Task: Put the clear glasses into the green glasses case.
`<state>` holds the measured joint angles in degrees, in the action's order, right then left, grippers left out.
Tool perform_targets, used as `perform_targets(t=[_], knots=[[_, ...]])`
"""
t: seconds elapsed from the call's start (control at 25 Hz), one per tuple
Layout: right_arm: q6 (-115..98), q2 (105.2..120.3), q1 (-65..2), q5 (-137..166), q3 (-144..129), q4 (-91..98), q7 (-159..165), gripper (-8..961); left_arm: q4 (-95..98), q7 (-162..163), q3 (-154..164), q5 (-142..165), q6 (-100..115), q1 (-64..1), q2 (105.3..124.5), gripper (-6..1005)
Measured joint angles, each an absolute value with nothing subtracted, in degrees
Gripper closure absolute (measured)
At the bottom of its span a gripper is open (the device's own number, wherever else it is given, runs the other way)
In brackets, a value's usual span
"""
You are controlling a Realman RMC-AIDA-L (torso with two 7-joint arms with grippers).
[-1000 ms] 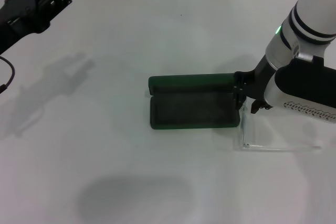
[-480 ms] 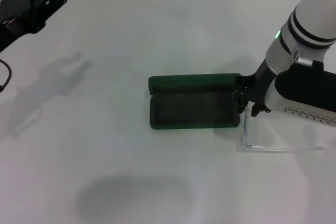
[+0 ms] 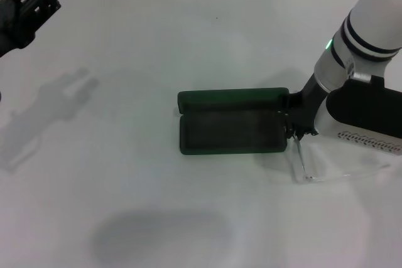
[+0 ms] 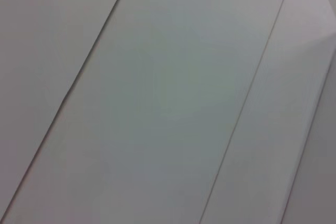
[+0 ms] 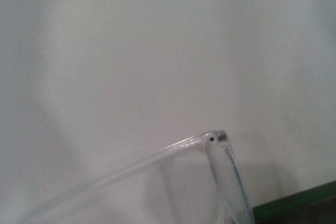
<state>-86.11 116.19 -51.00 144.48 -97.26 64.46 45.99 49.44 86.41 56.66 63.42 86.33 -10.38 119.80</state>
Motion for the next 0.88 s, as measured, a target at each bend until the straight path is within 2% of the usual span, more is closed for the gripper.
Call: perform_targets(t=[0.28,0.88], knots=[[-85.88,116.20,-49.08,143.46,-98.72,68.19,47.53,877,49.39,86.39,56.68,63.58,87.95,-9.61,119.79,572],[-93.27,116.13,-39.90,141.96,-97.35,82.94,54.88,891,49.39,86.53,56.96,63.62,91.76,-8.87,119.79,571]])
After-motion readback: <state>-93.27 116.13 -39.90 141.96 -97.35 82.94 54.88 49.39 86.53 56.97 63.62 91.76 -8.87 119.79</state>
